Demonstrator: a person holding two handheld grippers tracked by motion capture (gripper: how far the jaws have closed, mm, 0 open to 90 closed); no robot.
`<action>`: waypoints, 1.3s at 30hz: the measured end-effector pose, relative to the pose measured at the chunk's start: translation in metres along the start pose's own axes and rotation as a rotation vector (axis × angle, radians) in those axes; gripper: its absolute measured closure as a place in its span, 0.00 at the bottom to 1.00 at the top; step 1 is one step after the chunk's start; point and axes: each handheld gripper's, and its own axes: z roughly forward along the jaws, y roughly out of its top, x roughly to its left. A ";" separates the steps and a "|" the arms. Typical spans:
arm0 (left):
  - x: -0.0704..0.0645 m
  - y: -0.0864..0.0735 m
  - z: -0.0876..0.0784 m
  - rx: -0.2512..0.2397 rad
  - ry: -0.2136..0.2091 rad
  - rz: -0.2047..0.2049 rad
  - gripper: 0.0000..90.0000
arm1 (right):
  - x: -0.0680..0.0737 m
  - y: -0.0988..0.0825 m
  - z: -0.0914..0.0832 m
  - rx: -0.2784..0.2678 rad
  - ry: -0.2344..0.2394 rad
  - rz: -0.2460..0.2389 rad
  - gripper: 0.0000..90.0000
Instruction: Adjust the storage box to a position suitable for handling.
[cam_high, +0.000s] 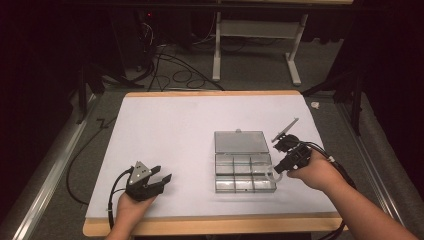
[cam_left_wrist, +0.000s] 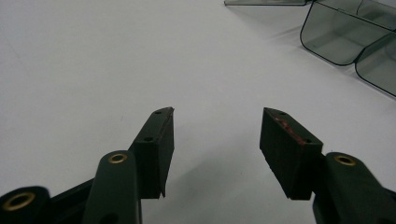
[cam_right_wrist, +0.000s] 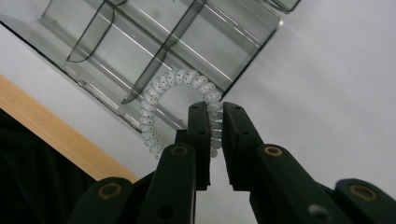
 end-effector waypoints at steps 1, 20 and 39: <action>0.000 0.000 0.000 0.000 0.000 0.000 0.51 | 0.002 0.002 0.001 0.003 0.003 -0.005 0.93; 0.000 0.000 0.000 0.001 -0.004 0.000 0.51 | 0.032 0.030 0.020 0.012 0.035 -0.078 0.93; 0.000 -0.001 0.000 0.008 -0.005 0.006 0.51 | 0.055 0.054 0.039 0.021 0.065 -0.123 0.93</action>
